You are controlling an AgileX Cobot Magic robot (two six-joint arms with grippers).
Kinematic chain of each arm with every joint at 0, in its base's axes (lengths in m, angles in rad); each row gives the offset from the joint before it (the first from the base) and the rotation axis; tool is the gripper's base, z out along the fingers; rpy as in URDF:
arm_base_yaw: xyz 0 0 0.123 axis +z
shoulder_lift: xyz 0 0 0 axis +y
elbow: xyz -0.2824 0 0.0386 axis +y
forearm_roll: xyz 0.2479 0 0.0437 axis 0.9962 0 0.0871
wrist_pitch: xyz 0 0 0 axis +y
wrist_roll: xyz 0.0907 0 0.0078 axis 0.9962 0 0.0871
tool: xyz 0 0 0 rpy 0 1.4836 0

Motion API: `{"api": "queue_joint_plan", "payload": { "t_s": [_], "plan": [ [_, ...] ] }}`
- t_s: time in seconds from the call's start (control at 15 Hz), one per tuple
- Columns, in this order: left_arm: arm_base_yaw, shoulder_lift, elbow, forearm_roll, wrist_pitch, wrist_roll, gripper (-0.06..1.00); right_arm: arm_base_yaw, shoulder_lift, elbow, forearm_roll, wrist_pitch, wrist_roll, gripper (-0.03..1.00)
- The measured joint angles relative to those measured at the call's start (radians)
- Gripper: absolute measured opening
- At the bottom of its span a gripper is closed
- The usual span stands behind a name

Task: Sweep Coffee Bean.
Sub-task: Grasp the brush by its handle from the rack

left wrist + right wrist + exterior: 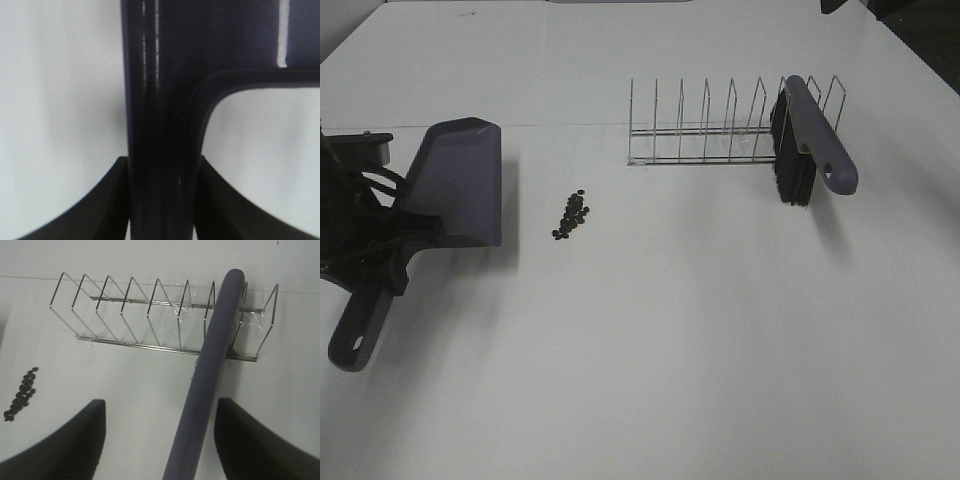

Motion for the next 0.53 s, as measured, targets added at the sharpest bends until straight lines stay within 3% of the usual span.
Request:
{"api": "queue_joint_plan", "payload": {
  "t_s": [0.27, 0.53],
  "plan": [
    [0.000, 0.000, 0.000, 0.001, 0.000, 0.000, 0.32, 0.000, 0.227, -0.254, -0.058, 0.098, 0.070, 0.54],
    [0.000, 0.000, 0.000, 0.002, 0.000, 0.000, 0.32, 0.000, 0.374, -0.360, -0.110, 0.116, 0.099, 0.56]
  ]
}}
